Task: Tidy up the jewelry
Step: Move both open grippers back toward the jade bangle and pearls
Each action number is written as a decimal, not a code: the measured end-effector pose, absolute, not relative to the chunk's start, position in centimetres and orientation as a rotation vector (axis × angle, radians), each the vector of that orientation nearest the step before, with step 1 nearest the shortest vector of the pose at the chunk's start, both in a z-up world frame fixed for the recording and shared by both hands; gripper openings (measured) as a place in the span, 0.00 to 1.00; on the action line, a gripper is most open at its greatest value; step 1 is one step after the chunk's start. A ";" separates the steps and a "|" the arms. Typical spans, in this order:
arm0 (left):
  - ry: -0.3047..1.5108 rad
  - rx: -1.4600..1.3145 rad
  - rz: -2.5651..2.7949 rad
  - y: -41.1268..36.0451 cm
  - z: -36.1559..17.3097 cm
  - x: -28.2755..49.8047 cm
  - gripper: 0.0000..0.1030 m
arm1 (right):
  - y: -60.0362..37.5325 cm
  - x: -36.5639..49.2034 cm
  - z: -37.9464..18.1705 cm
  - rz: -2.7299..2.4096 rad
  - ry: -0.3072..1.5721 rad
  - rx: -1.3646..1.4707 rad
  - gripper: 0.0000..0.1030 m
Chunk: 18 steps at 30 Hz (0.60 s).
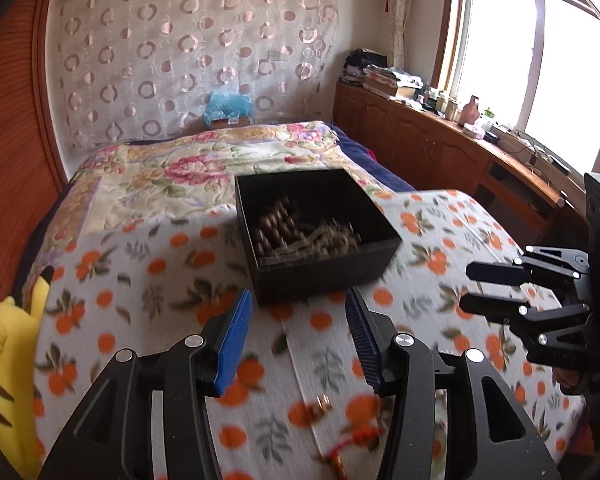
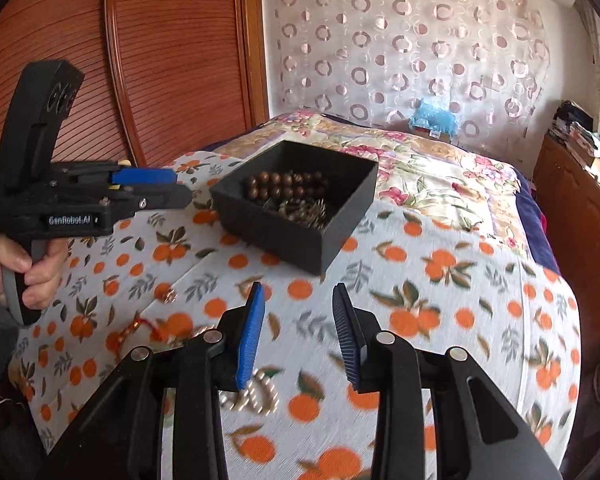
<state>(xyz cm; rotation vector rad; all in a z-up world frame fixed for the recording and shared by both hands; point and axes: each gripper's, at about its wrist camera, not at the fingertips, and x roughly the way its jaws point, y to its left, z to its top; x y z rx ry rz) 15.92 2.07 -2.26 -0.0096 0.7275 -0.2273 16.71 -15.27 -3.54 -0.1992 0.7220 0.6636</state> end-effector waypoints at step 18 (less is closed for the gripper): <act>0.740 -0.006 -0.239 0.8 -5.2 7.7 0.45 | -16.9 8.0 -4.8 0.609 0.711 -0.162 0.36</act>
